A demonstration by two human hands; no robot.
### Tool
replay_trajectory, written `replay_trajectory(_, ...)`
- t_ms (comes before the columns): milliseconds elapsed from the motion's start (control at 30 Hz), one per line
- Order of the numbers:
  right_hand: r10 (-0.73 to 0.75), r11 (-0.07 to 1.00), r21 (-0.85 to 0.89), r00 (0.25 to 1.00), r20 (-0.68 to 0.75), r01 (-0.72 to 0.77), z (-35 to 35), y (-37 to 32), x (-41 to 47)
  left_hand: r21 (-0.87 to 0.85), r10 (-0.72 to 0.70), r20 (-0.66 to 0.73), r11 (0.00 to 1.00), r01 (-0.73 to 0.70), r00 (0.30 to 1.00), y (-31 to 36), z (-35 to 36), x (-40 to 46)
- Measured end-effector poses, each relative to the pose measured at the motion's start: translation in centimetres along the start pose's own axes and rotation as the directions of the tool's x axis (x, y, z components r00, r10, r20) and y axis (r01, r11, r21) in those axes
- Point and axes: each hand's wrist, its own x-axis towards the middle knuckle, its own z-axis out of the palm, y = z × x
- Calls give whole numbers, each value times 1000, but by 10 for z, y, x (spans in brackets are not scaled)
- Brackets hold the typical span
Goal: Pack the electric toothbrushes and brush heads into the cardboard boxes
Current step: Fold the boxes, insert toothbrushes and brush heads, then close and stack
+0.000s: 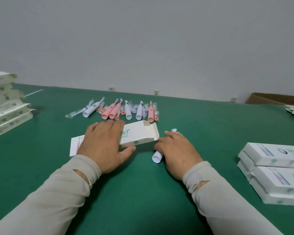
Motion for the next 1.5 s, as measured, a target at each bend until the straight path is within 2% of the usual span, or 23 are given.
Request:
replay_trajectory(100, 31, 999, 25, 996, -79, -29, -1, -2, 0, 11, 14, -28, 1000, -14, 1000, -5, -1, 3)
replay_trajectory(233, 81, 995, 63, 985, -154, -72, -8, -1, -4, 9, -38, -61, 999, 38, 997, -11, -3, 4)
replay_trajectory(300, 95, 995, 44, 956, -276, -87, -17, 1, -7, 9, -63, -60, 998, 63, 996, -13, -2, 3)
replay_trajectory(367, 148, 986, 131, 886, -440, -100, -22, 0, -11, 8, -65, -50, 998, 65, 997, -12, -1, 2)
replay_trajectory(433, 258, 938, 341, 769, -585, -55, -24, -1, -14, 7, -49, -52, 999, 50, 997, -11, 0, 1)
replay_trajectory(467, 305, 900, 435, 719, -624, -4, -24, -1, -14, 4, -43, -57, 999, 43, 997, -10, 0, 1)
replay_trajectory(500, 325, 869, 493, 704, -632, 41, -23, -2, -15, -1, -38, -64, 999, 38, 997, -9, 1, 1)
replay_trajectory(567, 290, 856, 509, 725, -624, 95, -20, -4, -17, -18, -29, -72, 999, 28, 997, -8, 2, 1)
replay_trajectory(667, 189, 830, 536, 826, -531, 155, -15, -5, -18, -54, -23, -61, 998, 20, 998, -8, 4, -1)
replay_trajectory(733, 133, 818, 543, 855, -501, 191, -13, -6, -17, -69, -21, -49, 997, 17, 999, -8, 4, -1)
replay_trajectory(933, 150, 849, 506, 849, -507, 152, -12, -3, -15, -150, 3, -42, 989, -9, 999, -4, 1, -1)
replay_trajectory(1233, 105, 892, 424, 841, -531, 156, -15, -3, -18, -160, 23, -26, 987, -27, 999, -4, 3, -1)
replay_trajectory(1500, 109, 854, 495, 873, -475, 163, -13, -3, -18, -216, 43, -45, 975, -51, 998, -3, 1, -1)
